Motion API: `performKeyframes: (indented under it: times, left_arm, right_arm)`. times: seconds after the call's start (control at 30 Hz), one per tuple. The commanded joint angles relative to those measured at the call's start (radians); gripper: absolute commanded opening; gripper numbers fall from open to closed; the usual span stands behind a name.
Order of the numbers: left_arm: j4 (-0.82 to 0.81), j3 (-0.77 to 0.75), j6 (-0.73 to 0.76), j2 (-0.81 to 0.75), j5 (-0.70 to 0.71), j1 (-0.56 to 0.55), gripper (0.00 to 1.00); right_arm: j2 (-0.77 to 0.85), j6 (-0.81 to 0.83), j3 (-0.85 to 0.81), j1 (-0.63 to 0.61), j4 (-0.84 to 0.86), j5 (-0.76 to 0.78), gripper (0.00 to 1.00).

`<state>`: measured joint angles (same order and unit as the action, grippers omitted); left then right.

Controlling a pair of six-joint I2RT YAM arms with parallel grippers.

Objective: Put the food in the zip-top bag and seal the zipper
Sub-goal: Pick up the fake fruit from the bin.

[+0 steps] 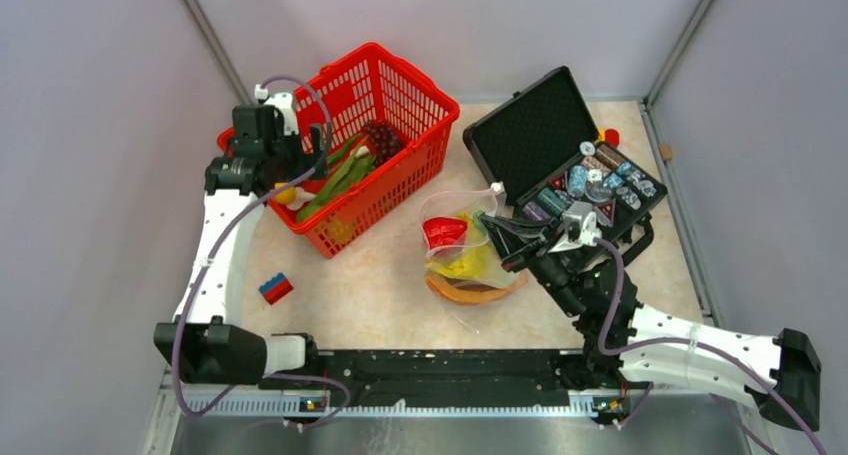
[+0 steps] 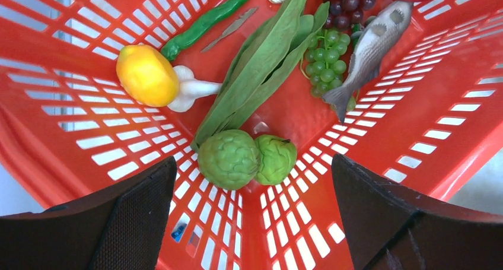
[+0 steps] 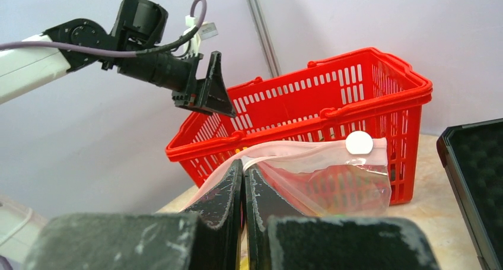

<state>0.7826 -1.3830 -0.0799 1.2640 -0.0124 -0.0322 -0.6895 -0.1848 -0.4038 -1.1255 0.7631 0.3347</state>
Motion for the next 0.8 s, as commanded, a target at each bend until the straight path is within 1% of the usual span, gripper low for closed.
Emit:
performKeyframes:
  times: [0.0, 0.13, 0.2, 0.4, 0.47, 0.53, 0.6, 0.63, 0.67, 0.7, 0.77]
  left_arm:
    - [0.059, -0.118, 0.062, 0.079, -0.102, 0.020, 0.99]
    - [0.092, -0.175, 0.093, 0.172, -0.155, 0.019, 0.99]
    - [0.120, -0.210, 0.105, 0.225, -0.165, 0.019, 0.96]
    - [0.162, -0.277, 0.114, 0.397, -0.123, 0.019, 0.92]
    - [0.168, -0.280, 0.116, 0.442, -0.085, 0.020, 0.92]
    - [0.183, -0.284, 0.141, 0.485, -0.009, 0.019, 0.94]
    - [0.204, -0.295, 0.168, 0.534, 0.158, 0.019, 0.96]
    - [0.219, -0.304, 0.192, 0.554, 0.221, 0.019, 0.96]
    - [0.235, -0.312, 0.219, 0.571, 0.254, 0.020, 0.96]
    - [0.242, -0.315, 0.249, 0.580, 0.254, 0.022, 0.95]
    - [0.252, -0.315, 0.258, 0.585, 0.215, 0.023, 0.93]
  right_arm:
    - [0.027, 0.009, -0.016, -0.007, 0.088, -0.020, 0.00]
    - [0.034, 0.011, -0.014, -0.006, 0.084, -0.019, 0.00]
    - [0.036, 0.013, -0.012, -0.007, 0.084, -0.017, 0.00]
    - [0.044, 0.015, -0.010, -0.006, 0.085, -0.013, 0.00]
    - [0.045, 0.012, -0.010, -0.007, 0.086, -0.015, 0.00]
    - [0.048, 0.012, -0.009, -0.007, 0.084, -0.017, 0.00]
    - [0.056, 0.010, -0.010, -0.007, 0.075, -0.019, 0.00]
    - [0.061, 0.010, -0.008, -0.007, 0.072, -0.018, 0.00]
    - [0.067, 0.008, -0.003, -0.006, 0.072, -0.017, 0.00]
    - [0.072, 0.006, 0.001, -0.006, 0.072, -0.014, 0.00]
    - [0.083, 0.007, 0.010, -0.006, 0.077, -0.003, 0.00]
